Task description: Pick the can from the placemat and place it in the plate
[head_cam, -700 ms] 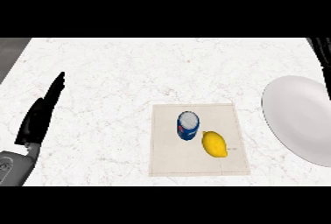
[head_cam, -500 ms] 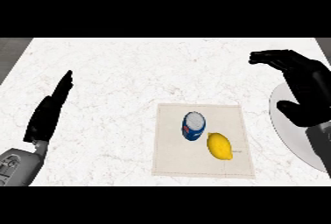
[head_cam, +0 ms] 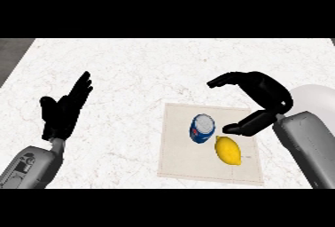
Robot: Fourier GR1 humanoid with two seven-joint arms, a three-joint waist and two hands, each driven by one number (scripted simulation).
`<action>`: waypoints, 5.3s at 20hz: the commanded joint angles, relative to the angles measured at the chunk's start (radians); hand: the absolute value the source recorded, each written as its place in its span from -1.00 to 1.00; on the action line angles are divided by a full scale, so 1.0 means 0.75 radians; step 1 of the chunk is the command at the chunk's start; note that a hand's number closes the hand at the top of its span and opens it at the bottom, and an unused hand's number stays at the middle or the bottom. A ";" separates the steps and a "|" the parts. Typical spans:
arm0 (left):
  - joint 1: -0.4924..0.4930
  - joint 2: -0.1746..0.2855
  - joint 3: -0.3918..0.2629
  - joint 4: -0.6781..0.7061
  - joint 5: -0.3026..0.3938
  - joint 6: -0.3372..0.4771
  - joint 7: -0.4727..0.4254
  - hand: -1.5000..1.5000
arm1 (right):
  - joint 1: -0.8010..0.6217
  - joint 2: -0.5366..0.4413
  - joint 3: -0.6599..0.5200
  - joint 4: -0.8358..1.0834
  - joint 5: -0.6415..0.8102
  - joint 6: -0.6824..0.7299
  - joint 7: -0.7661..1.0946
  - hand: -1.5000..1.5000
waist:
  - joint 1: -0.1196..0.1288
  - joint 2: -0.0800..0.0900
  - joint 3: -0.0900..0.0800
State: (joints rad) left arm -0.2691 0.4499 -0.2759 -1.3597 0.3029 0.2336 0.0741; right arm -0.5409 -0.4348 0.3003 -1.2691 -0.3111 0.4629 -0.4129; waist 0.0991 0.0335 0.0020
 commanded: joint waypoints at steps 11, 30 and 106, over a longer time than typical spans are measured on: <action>0.076 -0.067 0.036 0.027 0.001 0.010 -0.022 0.00 | -0.335 0.002 0.280 0.558 0.561 0.161 -0.609 -1.00 | -0.074 -0.028 -0.001; 0.124 -0.085 0.133 -0.018 -0.033 -0.043 0.025 0.00 | -0.502 0.120 0.558 0.593 1.002 -0.015 -0.424 -1.00 | -0.122 -0.044 -0.003; 0.131 -0.212 0.350 0.063 -0.259 -0.189 0.009 0.00 | 0.296 0.051 -0.526 -0.392 1.623 -1.069 1.372 1.00 | -0.146 -0.044 -0.003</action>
State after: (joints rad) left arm -0.1453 0.3023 -0.0210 -1.3927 0.1357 0.1017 0.1366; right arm -0.3613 -0.3269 0.0007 -1.5375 0.9789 -0.3584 0.6618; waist -0.0173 -0.0046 -0.0002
